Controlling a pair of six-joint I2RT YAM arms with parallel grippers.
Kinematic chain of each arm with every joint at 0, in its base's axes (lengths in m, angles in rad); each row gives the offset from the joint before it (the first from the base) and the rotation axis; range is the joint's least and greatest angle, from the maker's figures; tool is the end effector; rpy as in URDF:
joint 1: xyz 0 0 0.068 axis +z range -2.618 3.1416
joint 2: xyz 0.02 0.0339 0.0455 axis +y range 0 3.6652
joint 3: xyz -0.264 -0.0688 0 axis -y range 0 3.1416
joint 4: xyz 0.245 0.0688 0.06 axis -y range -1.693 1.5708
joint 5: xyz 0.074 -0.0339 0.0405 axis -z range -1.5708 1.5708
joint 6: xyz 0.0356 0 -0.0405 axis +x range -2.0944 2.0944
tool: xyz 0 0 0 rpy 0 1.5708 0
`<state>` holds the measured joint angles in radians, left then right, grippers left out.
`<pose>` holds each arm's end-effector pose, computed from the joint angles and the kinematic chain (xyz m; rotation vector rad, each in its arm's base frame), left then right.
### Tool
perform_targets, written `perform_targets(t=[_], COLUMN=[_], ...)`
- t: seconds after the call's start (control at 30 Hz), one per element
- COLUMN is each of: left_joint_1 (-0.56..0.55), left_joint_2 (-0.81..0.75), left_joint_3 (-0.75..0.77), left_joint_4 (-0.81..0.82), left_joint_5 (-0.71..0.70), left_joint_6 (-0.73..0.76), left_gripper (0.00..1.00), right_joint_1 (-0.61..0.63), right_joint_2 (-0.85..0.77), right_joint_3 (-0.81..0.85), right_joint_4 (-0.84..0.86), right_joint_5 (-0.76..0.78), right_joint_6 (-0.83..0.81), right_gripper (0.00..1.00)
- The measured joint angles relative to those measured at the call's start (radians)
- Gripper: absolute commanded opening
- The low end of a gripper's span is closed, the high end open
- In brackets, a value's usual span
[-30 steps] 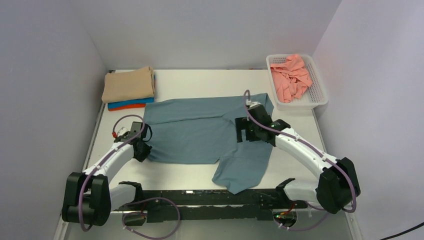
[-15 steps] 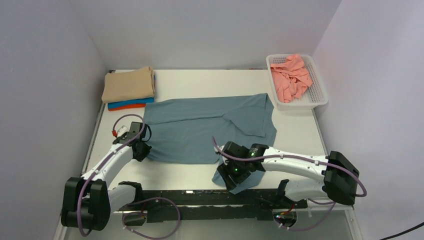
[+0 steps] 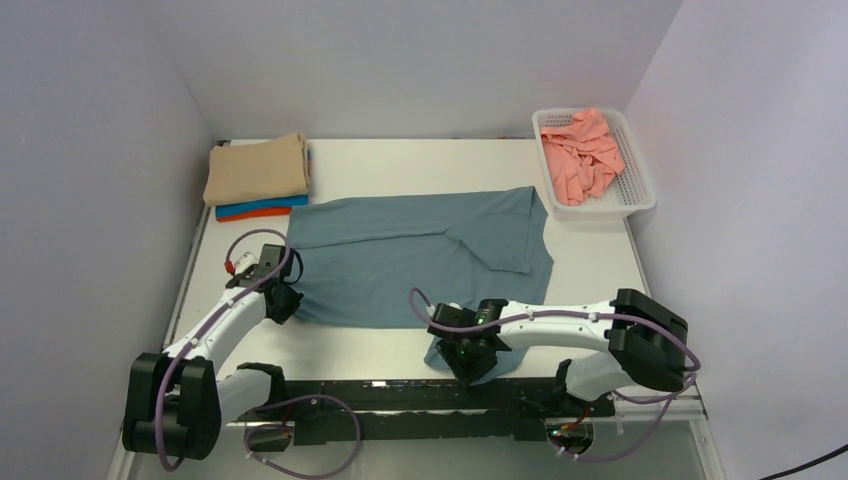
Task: Fold and stack the t-shirts
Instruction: Grab the side of the flattened tshirt closest away from the robot with both arms, then fold the other side of the tshirt into a rectangle
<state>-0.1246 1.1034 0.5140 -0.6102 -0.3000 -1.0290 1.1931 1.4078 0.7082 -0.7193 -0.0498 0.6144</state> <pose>0.1772 -0.0116 0.1622 -1.2345 2.3679 0.0648 0.0794 0.2050 0.1539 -0.8838 2.9484 0.2314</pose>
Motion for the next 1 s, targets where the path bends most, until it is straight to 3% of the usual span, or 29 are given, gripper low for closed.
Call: perform_targets(t=[0.07, 0.1, 0.3, 0.5, 0.63, 0.8, 1.0], left_joint_1=[0.0, 0.001, 0.003, 0.003, 0.003, 0.004, 0.016], left_joint_2=[0.0, 0.0, -0.037, -0.153, -0.197, -0.204, -0.107], left_joint_3=[0.0, 0.0, 0.0, -0.037, -0.058, -0.059, -0.002], left_joint_4=[0.0, 0.0, -0.036, -0.084, -0.113, -0.1, -0.061], left_joint_5=[0.0, 0.0, -0.005, -0.006, -0.006, -0.004, 0.001], left_joint_6=[0.0, 0.0, 0.0, -0.002, -0.002, 0.003, 0.019], left_gripper=[0.0, 0.0, 0.0, 0.0, 0.0, 0.0, 0.0], right_joint_1=[0.0, 0.0, 0.0, -0.003, -0.011, -0.143, -0.325], right_joint_2=[0.008, 0.01, -0.016, -0.159, -0.197, -0.198, -0.243], right_joint_3=[0.006, 0.007, 0.008, -0.005, -0.002, 0.025, 0.117], right_joint_4=[-0.016, -0.026, -0.036, -0.043, -0.079, -0.106, -0.104], right_joint_5=[0.027, 0.047, 0.053, -0.072, -0.056, 0.027, 0.136], right_joint_6=[0.015, 0.019, 0.002, -0.047, -0.046, -0.05, -0.121], right_gripper=[0.02, 0.0, 0.0, 0.0, 0.0, 0.0, 0.0])
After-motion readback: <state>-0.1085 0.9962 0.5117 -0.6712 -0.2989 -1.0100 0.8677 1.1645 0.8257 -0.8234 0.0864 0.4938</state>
